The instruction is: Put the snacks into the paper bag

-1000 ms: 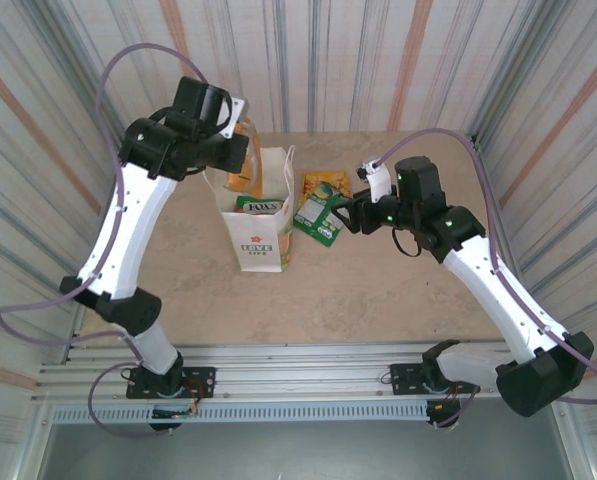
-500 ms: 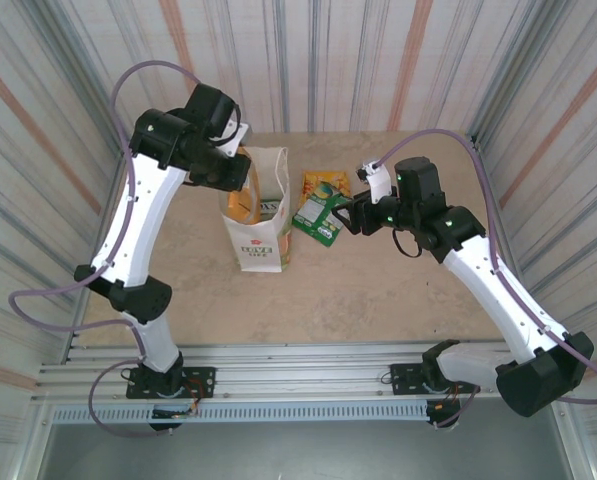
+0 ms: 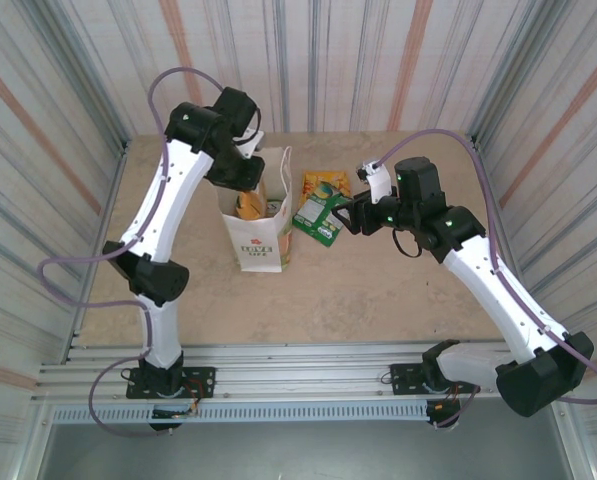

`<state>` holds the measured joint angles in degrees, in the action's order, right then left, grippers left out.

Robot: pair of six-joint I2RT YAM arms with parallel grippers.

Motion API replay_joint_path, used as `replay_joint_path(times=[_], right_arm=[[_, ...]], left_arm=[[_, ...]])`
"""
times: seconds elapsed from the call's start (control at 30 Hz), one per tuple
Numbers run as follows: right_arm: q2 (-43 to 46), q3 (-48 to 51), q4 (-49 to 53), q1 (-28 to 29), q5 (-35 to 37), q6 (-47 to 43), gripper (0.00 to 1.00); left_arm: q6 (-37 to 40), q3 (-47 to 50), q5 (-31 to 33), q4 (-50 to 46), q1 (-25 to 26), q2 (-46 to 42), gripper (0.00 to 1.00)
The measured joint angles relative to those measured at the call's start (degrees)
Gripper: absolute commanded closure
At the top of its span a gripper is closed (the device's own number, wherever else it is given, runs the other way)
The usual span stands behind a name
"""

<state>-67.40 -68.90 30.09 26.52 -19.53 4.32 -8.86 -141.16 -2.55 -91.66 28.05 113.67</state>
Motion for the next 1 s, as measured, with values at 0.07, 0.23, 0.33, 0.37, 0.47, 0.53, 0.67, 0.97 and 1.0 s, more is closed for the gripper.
replay_joint_path(times=[0.07, 0.23, 0.33, 0.37, 0.47, 0.53, 0.67, 0.97, 1.0], right_arm=[[0.0, 0.0, 0.0, 0.0, 0.0, 0.0, 0.30], [-0.3, 0.0, 0.0, 0.0, 0.2, 0.0, 0.30], [-0.9, 0.0, 0.0, 0.0, 0.2, 0.0, 0.29], [-1.0, 0.0, 0.0, 0.0, 0.1, 0.0, 0.29], [-1.2, 0.0, 0.0, 0.0, 0.0, 0.3, 0.29], [-1.2, 0.0, -0.1, 0.0, -0.1, 0.7, 0.29], [-1.2, 0.0, -0.1, 0.0, -0.1, 1.7, 0.30], [-3.5, 0.5, -0.1, 0.0, 0.7, 8.3, 0.31], [-4.0, 0.7, -0.1, 0.0, 1.1, 9.4, 0.31]], left_arm=[[0.0, -1.2, 0.1, -0.1, 0.0, 1.2, 0.98], [0.0, -2.4, -0.5, 0.0, 0.0, 3.0, 0.76], [0.1, -2.4, -3.1, 0.9, 0.1, 3.0, 0.64], [0.2, -2.4, -3.9, 1.4, 0.2, 2.9, 0.62], [0.5, -2.4, -5.3, 2.8, 0.6, 2.6, 0.58], [0.6, -2.4, -5.6, 3.7, 0.8, 1.9, 0.57], [0.6, -1.7, -5.6, 5.6, 0.9, -1.6, 0.55], [0.0, 11.0, -5.6, 11.1, -1.2, -18.4, 0.53], [-0.2, 13.1, -5.6, 11.7, -1.6, -20.3, 0.53]])
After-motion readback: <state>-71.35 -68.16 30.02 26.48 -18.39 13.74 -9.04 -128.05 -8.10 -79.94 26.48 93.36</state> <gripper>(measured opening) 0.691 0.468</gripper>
